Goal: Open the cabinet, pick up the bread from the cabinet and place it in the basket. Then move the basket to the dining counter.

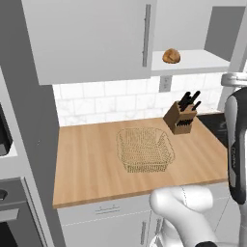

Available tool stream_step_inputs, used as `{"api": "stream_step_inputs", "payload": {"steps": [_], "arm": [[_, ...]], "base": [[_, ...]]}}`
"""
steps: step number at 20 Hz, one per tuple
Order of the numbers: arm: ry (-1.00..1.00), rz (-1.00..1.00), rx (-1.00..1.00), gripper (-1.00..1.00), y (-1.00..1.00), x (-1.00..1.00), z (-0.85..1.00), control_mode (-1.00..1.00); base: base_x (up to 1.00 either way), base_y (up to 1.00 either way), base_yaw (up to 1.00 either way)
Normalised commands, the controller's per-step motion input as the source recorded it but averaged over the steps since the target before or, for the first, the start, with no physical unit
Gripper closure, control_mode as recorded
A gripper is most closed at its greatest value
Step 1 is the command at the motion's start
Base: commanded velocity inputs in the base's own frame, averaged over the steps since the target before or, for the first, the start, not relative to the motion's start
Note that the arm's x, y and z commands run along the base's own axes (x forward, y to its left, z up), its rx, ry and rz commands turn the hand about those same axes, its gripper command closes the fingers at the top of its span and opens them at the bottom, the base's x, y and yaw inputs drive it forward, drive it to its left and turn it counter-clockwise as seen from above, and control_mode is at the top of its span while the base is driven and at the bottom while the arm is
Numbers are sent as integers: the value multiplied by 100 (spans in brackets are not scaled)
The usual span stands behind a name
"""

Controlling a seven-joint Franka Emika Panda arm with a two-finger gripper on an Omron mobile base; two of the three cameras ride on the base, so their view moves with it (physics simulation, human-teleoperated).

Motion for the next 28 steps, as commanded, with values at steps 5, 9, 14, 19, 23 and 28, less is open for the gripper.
{"api": "stream_step_inputs", "payload": {"steps": [5, 9, 14, 19, 23, 28], "arm": [[16, 0, -21, -100, 90, -77, 2, -100], [15, 0, -32, -100, 100, -33, 1, -100], [30, -10, -25, -100, 48, 84, 1, -100], [36, -20, -18, -100, -4, 100, -1, -100], [27, -28, -9, -100, -63, 100, -16, -100], [18, -23, 0, -100, -97, 59, -7, -100]], "base": [[0, 0, 0], [0, 0, 0], [0, 0, 0], [0, 0, 0], [0, 0, 0], [0, 0, 0]]}}
